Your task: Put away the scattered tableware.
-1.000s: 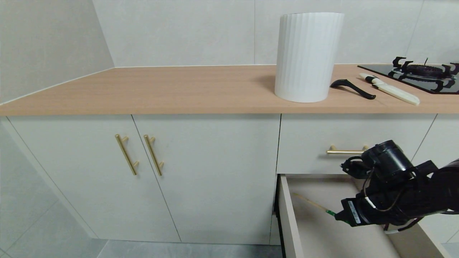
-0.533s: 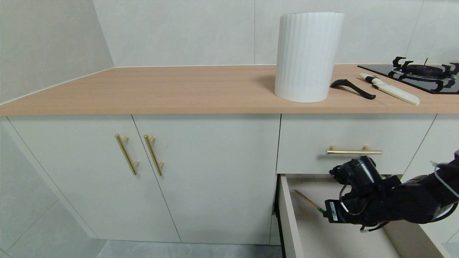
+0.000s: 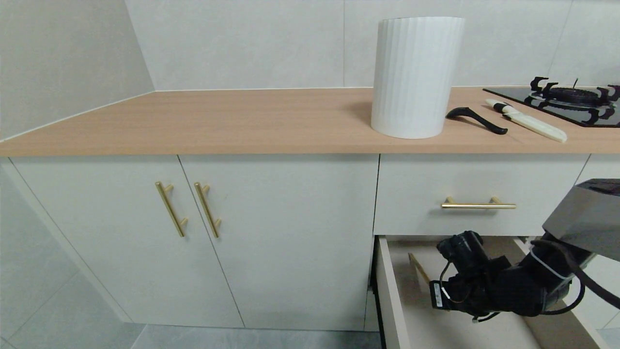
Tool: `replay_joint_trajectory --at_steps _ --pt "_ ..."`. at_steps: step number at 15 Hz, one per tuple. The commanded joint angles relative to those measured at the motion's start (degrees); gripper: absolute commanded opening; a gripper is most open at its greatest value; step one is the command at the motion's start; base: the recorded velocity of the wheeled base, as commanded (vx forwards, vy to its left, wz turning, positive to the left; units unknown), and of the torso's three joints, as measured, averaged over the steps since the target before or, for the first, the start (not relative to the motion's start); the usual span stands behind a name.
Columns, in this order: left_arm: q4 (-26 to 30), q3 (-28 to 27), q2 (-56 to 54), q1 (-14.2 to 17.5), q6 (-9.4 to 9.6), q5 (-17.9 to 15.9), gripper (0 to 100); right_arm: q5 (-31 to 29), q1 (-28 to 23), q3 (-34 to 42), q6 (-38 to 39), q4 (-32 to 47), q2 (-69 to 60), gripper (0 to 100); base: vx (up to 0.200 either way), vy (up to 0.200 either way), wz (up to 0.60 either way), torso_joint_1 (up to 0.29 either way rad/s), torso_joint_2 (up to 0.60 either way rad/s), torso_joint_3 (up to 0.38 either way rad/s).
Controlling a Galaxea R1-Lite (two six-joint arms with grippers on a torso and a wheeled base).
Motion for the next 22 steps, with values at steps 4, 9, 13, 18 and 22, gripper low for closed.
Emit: replay_joint_trajectory --at_steps 4,9,13,18,22 --pt "0.0 0.0 0.0 0.0 0.0 0.0 100 -0.2 1.7 0.5 -1.3 0.0 7.4 0 0.0 0.0 0.0 0.0 0.0 0.0" --pt "0.0 0.0 0.0 0.0 0.0 0.0 100 -1.9 1.7 0.0 -1.4 -0.1 9.0 0 0.0 0.0 0.0 0.0 0.0 0.0" --pt "0.0 0.0 0.0 0.0 0.0 0.0 100 -2.2 1.7 0.0 -1.4 -0.1 9.1 0 0.0 0.0 0.0 0.0 0.0 0.0" --pt "0.0 0.0 0.0 0.0 0.0 0.0 100 -3.0 1.7 0.0 -1.4 -0.1 9.3 100 0.0 0.0 0.0 0.0 0.0 0.0" --pt "0.0 0.0 0.0 0.0 0.0 0.0 100 -3.0 1.7 0.0 -1.4 -0.1 9.3 100 0.0 0.0 0.0 0.0 0.0 0.0"
